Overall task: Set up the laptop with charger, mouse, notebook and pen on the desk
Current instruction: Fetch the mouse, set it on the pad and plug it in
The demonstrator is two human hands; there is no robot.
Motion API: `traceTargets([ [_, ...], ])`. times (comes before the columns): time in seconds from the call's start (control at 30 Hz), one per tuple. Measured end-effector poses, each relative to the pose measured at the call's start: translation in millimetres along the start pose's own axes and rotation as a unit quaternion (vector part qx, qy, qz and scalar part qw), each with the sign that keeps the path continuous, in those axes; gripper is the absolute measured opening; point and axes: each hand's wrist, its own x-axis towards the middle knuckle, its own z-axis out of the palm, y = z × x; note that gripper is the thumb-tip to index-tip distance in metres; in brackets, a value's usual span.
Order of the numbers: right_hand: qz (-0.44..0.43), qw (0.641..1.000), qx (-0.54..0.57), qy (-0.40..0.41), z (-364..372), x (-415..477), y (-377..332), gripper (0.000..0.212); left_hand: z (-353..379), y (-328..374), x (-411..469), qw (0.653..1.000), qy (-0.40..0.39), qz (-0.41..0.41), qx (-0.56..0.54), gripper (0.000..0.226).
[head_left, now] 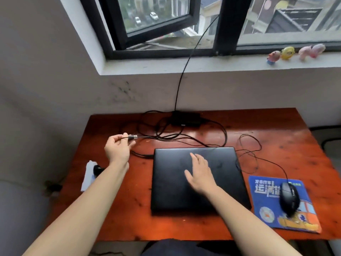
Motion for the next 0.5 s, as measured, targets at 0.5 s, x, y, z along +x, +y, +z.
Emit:
traceTargets([
  [0.5, 0.35, 0.693, 0.63, -0.024, -60.6, 75.1, -22.1, 0.082, -16.9, -21.3, 23.5, 0.99, -0.078, -0.101, -0.053, 0.012],
])
